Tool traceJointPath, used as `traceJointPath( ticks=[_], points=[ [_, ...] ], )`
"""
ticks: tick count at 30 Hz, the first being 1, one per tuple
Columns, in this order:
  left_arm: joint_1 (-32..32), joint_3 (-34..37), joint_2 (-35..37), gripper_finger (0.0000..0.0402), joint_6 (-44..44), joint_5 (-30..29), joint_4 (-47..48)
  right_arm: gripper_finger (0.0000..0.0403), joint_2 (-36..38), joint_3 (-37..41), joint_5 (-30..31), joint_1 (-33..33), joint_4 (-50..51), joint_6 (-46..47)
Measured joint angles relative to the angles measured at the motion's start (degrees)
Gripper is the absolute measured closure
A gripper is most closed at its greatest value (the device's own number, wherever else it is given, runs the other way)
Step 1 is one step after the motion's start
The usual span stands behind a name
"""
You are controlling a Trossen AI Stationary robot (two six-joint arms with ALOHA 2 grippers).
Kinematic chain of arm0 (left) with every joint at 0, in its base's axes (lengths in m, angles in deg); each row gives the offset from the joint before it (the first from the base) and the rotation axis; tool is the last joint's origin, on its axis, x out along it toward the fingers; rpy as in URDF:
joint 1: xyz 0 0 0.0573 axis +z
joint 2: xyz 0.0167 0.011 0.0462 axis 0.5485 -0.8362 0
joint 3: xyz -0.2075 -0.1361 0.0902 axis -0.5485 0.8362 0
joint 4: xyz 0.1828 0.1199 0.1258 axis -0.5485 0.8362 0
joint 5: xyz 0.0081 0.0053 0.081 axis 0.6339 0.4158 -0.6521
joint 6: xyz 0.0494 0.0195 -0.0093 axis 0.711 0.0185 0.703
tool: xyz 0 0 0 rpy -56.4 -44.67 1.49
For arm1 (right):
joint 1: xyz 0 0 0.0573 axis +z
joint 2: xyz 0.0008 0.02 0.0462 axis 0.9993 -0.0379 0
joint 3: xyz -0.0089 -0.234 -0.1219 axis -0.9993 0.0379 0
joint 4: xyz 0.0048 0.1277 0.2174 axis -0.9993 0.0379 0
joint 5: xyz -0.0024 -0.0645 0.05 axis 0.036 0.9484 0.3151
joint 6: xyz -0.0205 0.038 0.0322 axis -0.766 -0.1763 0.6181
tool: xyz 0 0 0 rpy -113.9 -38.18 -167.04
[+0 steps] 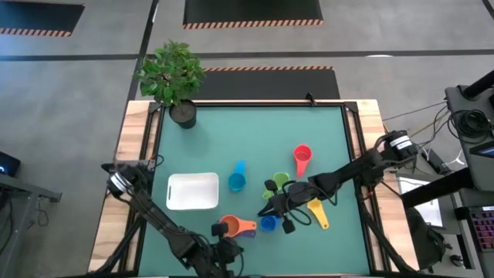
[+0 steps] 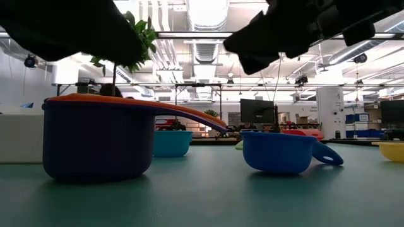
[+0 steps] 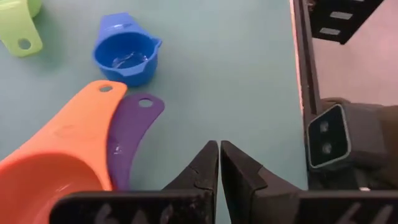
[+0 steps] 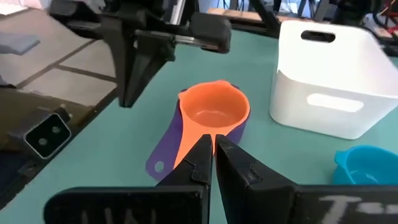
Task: Nest measuring cups in basket
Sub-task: Stack the orange measuring cup in the top of the purple measuring cup
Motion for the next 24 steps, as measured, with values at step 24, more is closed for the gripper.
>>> traceJointPath(
  ticks=[24],
  points=[
    [0.3, -6.1, -7.9, 0.0402, -6.9, -6.2, 11.3, 0.0394, -10.4, -9.5, 5.5, -0.1, 5.6, 5.1]
  ],
)
